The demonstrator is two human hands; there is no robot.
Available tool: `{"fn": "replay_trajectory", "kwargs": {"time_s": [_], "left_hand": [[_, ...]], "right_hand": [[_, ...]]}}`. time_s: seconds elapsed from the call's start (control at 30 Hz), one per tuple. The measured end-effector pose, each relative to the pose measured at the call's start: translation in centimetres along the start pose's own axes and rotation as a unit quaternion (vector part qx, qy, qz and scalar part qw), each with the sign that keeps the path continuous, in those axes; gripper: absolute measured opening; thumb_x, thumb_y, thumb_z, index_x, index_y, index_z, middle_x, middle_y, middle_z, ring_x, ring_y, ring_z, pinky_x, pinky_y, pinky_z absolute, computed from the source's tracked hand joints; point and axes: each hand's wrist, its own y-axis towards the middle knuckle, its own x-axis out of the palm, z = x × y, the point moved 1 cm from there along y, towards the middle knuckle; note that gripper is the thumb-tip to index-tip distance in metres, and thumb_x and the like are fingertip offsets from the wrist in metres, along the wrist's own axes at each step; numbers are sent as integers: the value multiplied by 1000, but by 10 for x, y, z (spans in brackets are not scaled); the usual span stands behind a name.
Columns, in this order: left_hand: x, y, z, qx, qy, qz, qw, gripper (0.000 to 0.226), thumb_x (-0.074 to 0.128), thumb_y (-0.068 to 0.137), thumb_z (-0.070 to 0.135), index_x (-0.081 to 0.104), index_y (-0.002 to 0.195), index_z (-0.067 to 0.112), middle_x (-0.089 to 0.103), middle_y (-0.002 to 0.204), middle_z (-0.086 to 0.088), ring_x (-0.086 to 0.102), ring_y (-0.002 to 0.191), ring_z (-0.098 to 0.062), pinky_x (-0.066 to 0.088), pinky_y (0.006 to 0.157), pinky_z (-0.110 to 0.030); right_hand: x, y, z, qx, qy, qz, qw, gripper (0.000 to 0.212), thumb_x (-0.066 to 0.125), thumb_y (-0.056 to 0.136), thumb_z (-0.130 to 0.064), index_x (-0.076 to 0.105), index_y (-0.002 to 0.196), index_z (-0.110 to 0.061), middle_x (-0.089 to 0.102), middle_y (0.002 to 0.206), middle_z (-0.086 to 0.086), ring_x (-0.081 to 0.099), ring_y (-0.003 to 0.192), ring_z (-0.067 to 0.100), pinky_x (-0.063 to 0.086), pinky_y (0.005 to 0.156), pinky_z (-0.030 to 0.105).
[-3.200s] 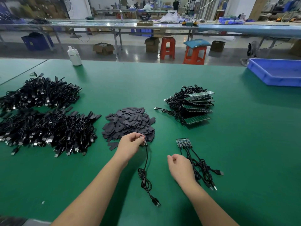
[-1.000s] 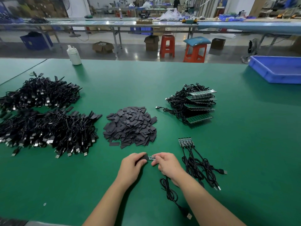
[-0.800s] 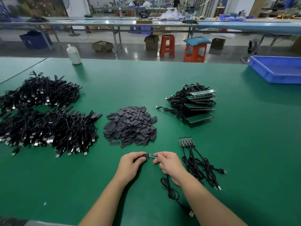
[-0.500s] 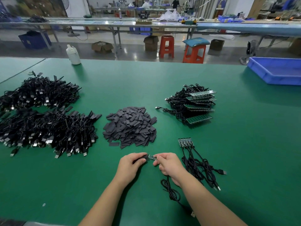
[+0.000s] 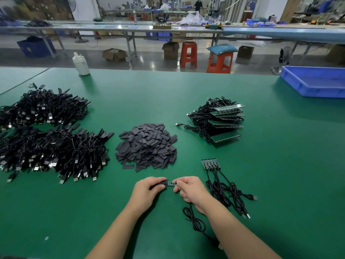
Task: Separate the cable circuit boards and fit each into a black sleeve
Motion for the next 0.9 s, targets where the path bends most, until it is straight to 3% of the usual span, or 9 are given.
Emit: {"fn": "replay_trajectory", "kwargs": {"time_s": [0.1, 0.27, 0.47, 0.9], "left_hand": [[1, -1, 1, 54, 63, 6, 997, 24, 74, 86, 18, 76, 110, 22, 67, 107, 16, 61, 99, 0, 38, 91, -4], [0, -4, 2, 105, 146, 19, 983, 26, 71, 90, 22, 73, 116, 23, 70, 108, 11, 63, 99, -11, 50, 89, -28], [-3, 0, 9, 143, 200, 16, 969, 26, 68, 91, 19, 73, 117, 20, 72, 108, 6, 62, 100, -18, 48, 87, -28], [-7, 7, 14, 65, 166, -9, 984, 26, 70, 90, 30, 72, 115, 23, 72, 103, 6, 63, 96, -12, 47, 87, -26]], "right_hand": [[0, -2, -2, 2, -1, 0, 1000, 20, 45, 103, -8, 65, 106, -8, 66, 78, 5, 36, 47, 7, 26, 42, 18], [2, -3, -4, -1, -18, -5, 1000, 20, 44, 103, -9, 64, 106, -11, 66, 80, 6, 36, 46, 6, 27, 43, 19], [1, 0, -1, 0, -11, -4, 1000, 20, 45, 103, -10, 64, 110, -11, 68, 82, 5, 37, 46, 6, 28, 43, 18], [0, -2, -1, -6, -30, -14, 999, 21, 45, 104, -11, 62, 116, -10, 68, 85, 6, 37, 45, 5, 29, 43, 18]]}}
